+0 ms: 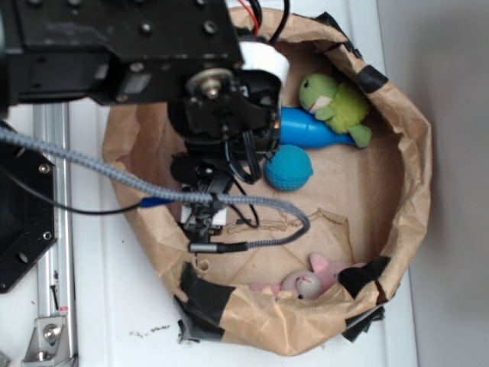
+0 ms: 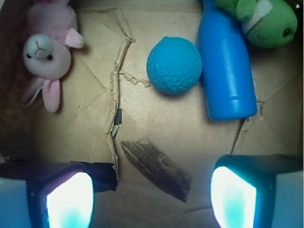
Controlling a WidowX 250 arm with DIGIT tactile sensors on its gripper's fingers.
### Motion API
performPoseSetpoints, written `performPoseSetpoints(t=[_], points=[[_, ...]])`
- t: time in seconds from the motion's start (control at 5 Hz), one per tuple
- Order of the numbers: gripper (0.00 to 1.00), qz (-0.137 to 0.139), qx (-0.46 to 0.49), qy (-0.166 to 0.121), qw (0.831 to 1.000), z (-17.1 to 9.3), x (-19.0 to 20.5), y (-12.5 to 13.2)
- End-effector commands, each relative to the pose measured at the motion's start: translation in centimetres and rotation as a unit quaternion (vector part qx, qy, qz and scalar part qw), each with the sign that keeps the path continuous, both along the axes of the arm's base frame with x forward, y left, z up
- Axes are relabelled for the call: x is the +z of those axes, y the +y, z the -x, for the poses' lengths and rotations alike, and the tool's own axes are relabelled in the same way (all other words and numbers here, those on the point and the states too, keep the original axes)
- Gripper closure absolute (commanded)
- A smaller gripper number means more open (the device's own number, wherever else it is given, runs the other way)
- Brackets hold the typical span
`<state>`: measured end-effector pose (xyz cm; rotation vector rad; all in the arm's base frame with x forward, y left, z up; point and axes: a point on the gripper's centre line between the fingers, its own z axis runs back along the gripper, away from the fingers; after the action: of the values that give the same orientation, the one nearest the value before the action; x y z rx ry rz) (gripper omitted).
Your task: Grab the wood chip.
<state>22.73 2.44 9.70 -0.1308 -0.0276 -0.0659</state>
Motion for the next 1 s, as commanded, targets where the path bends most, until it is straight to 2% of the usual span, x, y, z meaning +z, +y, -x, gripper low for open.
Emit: performPoseSetpoints(t=[0.0,0.4,0.6,0.8], points=[[0.00,-0.005,0.012,-0.013,1.000,0.1,0.2,0.5],[0.00,0.005,0.034,0.041,0.999,0.0,-3.7,2.7],[0.00,0.018,0.001,0.063,0.998,0.2,-5.3,1.9],[0.00,0.030,-0.092,0.063,0.993,1.1,-6.2,-0.5]])
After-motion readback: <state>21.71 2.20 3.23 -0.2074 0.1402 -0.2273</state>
